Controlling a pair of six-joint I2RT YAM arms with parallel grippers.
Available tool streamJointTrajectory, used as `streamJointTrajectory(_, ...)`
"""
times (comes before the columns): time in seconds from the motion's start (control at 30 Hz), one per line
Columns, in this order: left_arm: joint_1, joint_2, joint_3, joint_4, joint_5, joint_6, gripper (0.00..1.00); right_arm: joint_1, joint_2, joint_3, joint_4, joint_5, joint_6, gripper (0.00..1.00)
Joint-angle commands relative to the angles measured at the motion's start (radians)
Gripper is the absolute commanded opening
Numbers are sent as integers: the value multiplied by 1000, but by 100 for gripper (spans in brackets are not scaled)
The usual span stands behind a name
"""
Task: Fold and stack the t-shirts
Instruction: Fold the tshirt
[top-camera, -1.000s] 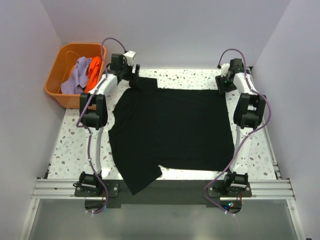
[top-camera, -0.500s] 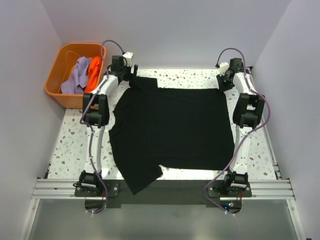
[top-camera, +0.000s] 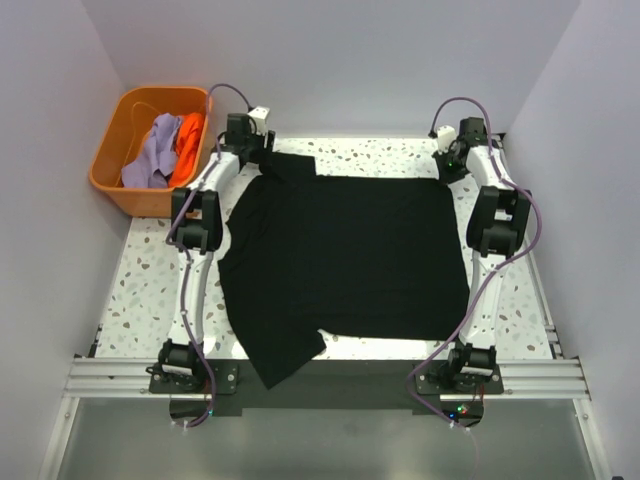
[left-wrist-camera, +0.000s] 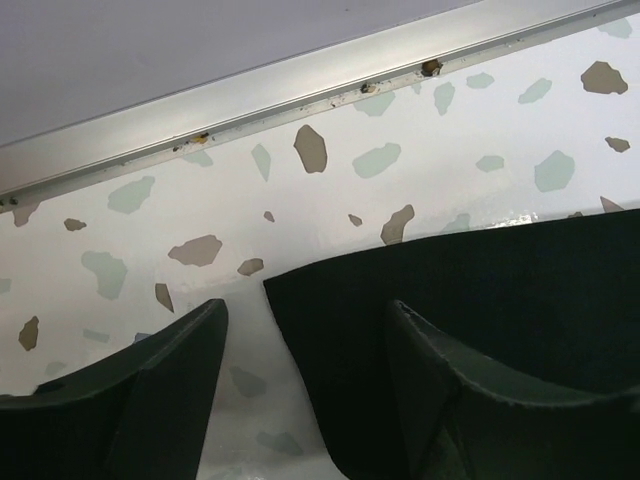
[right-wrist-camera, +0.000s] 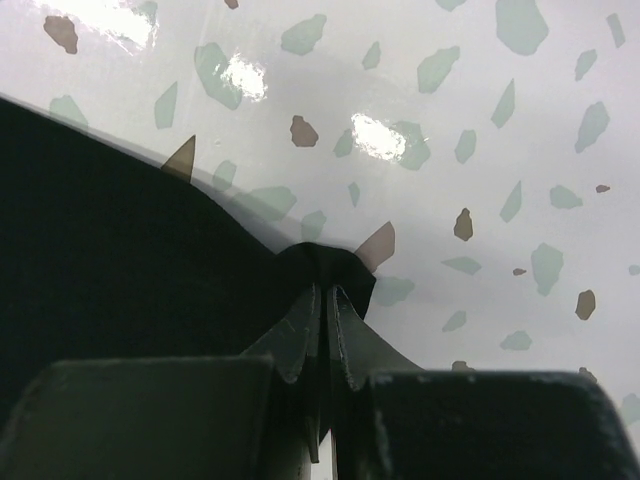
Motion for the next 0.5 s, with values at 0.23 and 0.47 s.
streamJointTrajectory(0.23, -10, 41, 68, 51, 55, 15, 35, -6, -84, -66, -51, -18, -16, 0)
streamJointTrajectory(0.47, -7, -24, 19, 192, 88, 28, 0, -7, -142, -85, -50, -42, 3, 0)
